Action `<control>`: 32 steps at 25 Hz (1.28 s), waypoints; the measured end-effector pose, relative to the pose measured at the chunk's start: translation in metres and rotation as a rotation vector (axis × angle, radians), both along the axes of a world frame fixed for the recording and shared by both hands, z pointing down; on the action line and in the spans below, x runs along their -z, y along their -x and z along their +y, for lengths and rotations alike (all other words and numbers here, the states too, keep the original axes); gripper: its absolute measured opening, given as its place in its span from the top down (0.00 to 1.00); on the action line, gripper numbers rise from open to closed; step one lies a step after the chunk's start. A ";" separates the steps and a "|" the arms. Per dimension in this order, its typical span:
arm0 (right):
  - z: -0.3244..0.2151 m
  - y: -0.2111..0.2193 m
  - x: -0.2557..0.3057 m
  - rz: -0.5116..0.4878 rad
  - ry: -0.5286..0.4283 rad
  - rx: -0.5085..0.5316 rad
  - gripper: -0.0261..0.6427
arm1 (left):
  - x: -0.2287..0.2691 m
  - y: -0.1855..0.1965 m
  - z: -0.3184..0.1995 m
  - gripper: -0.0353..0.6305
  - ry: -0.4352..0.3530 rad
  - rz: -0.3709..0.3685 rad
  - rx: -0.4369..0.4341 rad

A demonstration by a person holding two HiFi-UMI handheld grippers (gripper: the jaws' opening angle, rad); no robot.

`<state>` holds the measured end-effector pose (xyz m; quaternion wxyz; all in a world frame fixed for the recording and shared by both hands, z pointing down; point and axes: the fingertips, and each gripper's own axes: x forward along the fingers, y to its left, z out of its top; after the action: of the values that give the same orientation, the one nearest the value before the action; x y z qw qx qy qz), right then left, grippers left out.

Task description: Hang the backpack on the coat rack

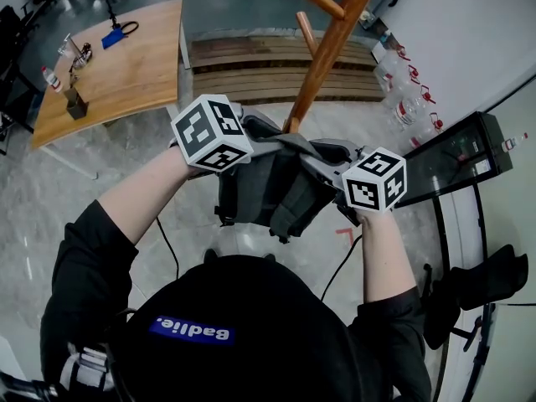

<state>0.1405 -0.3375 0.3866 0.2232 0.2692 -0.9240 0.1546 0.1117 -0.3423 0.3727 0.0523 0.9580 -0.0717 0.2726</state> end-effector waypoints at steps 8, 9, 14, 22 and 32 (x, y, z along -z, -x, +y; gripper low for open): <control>-0.019 -0.002 -0.014 -0.044 0.102 -0.006 0.80 | -0.012 -0.002 -0.019 0.84 0.064 -0.018 0.011; -0.021 -0.002 -0.015 -0.048 0.109 -0.006 0.80 | -0.014 -0.002 -0.021 0.84 0.067 -0.019 0.012; -0.029 -0.003 -0.021 -0.062 0.112 0.000 0.79 | -0.019 -0.004 -0.028 0.83 0.088 0.006 0.017; -0.024 -0.001 -0.023 -0.042 0.058 0.004 0.78 | -0.020 -0.004 -0.024 0.81 0.023 0.046 -0.016; -0.006 -0.008 0.002 -0.038 -0.147 -0.138 0.65 | -0.004 0.023 -0.007 0.75 -0.149 0.084 -0.079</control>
<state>0.1488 -0.3437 0.3841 0.1740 0.3448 -0.9162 0.1065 0.0889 -0.3496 0.3762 -0.0268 0.9719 -0.0516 0.2281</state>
